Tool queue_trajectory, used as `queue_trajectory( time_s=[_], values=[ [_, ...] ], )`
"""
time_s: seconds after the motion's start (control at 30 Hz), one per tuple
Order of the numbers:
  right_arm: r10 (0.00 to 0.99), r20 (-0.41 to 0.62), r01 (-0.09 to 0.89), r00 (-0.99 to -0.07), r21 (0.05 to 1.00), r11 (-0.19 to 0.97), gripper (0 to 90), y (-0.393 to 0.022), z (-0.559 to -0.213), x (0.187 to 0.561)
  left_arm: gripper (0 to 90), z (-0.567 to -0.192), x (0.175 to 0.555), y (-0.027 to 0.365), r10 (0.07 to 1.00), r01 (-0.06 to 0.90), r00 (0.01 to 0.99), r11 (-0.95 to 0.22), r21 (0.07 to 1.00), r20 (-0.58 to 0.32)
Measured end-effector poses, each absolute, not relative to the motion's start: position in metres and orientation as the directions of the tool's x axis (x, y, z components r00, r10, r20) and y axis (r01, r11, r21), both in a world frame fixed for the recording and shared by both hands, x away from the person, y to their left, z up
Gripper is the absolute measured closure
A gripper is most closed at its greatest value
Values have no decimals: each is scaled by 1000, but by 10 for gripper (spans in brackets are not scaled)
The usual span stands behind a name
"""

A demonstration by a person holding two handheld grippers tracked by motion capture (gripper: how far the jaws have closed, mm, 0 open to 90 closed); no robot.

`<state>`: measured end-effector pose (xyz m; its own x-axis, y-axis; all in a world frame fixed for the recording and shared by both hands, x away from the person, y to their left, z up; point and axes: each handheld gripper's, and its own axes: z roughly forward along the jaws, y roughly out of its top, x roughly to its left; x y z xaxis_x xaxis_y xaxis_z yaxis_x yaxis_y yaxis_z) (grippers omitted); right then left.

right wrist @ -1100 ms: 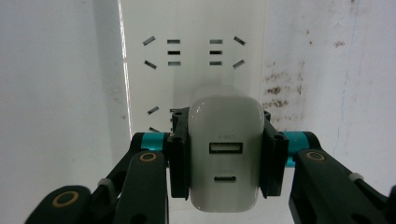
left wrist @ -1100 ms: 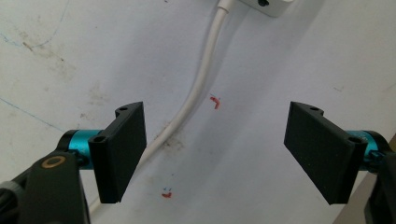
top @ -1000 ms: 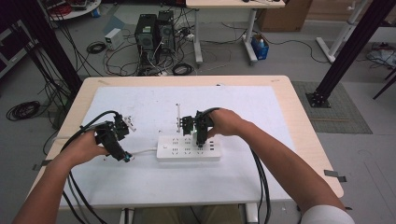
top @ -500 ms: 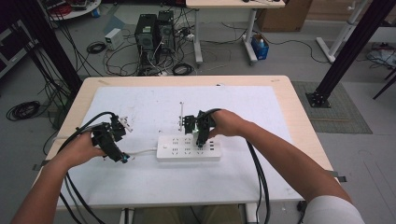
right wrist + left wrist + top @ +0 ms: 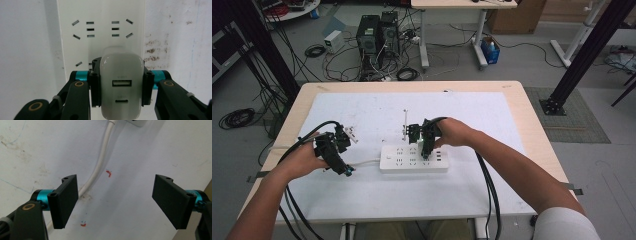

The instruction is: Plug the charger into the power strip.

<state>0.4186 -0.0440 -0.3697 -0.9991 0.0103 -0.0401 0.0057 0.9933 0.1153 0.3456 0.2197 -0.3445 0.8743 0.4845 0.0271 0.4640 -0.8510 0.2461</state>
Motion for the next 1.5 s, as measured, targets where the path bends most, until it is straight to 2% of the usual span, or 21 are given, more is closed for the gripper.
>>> queue_trajectory(
  time_s=[0.1, 0.27, 0.53, 0.57, 0.63, 0.67, 0.7, 0.73, 0.83, 0.87, 0.9, 0.93, 1.07, 1.13, 1.2, 1.27, 1.5],
  values=[
    [23, -6, 22, -1000, 135, 991, 627, -47, -371, 424, 212, -344, 346, 221, 486, 464, 874, -850, 251, 30],
    [40, -40, 33, -998, 165, 986, 626, -51, -373, 418, 212, -343, 346, 222, 487, 463, 873, -850, 251, 39],
    [37, -22, 32, -999, 183, 983, 617, -53, -374, 420, 212, -339, 343, 223, 486, 460, 873, -850, 256, 48],
    [33, -24, 28, -999, 174, 984, 575, -52, -374, 419, 212, -338, 343, 223, 480, 453, 876, -855, 252, 53],
    [65, -23, 60, -998, 181, 982, 352, -54, -372, 421, 212, -338, 341, 221, 486, 456, 872, -849, 265, 55],
    [109, 5, 107, -994, 218, 970, 304, -57, -367, 424, 212, -338, 340, 220, 485, 455, 873, -850, 267, 57],
    [109, 5, 107, -994, 218, 970, 304, -57, -367, 424, 212, -338, 340, 220, 485, 455, 873, -850, 267, 57],
    [180, 4, 174, -984, 291, 941, 199, -66, -353, 426, 212, -337, 340, 220, 483, 453, 874, -851, 266, 58],
    [263, -58, 227, -963, 349, 909, 196, -85, -334, 425, 212, -335, 342, 223, 490, 457, 870, -843, 284, 58],
    [308, -74, 261, -949, 365, 894, 150, -92, -329, 425, 212, -334, 343, 224, 502, 466, 863, -833, 298, 54],
    [308, -74, 261, -949, 365, 894, 150, -92, -329, 425, 212, -334, 343, 224, 502, 466, 863, -833, 298, 54],
    [382, -77, 331, -921, 364, 871, 114, -107, -323, 427, 211, -333, 343, 226, 508, 473, 860, -826, 306, 43],
    [479, -43, 428, -877, 381, 819, 113, -140, -313, 423, 212, -331, 343, 226, 504, 469, 862, -831, 299, 49],
    [496, -44, 444, -867, 382, 811, 114, -147, -311, 422, 212, -330, 343, 226, 499, 464, 865, -836, 292, 54],
    [514, 1, 480, -858, 357, 801, 112, -165, -307, 415, 212, -329, 343, 225, 502, 465, 863, -832, 303, 54],
    [530, -5, 493, -848, 356, 794, 6, -176, -306, 410, 212, -329, 343, 225, 502, 464, 863, -832, 304, 57],
    [597, -60, 540, -800, 361, 760, 8, -208, -301, 386, 212, -327, 342, 223, 514, 468, 855, -822, 323, 67]
  ],
)
